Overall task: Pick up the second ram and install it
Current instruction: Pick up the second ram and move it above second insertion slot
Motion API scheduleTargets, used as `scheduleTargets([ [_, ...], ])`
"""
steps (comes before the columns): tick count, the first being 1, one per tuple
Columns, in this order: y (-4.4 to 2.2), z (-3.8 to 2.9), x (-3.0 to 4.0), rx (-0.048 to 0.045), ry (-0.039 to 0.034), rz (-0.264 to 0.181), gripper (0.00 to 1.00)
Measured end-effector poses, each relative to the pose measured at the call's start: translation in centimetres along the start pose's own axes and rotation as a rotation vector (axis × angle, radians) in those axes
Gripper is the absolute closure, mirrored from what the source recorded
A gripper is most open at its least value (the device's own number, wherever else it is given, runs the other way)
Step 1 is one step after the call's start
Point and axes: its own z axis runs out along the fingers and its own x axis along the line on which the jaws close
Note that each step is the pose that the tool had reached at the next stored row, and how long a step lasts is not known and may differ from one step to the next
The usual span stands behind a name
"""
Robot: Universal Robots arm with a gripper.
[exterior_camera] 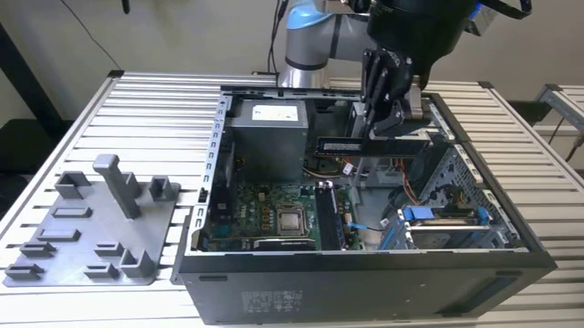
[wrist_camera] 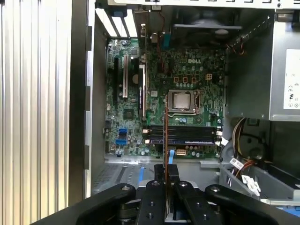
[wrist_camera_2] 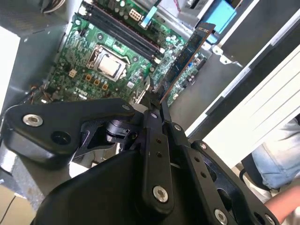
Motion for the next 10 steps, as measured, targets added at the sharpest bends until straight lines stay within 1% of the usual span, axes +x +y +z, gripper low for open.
scheduleTargets([
  [2, -0.17, 0.00, 0.00, 0.0000, -0.0002, 0.000, 0.86],
  [8, -0.18, 0.00, 0.00, 0.0000, -0.0001, 0.000, 0.86],
  [10, -0.18, -0.01, -0.12, -0.0001, -0.0001, 0.000, 0.86],
])
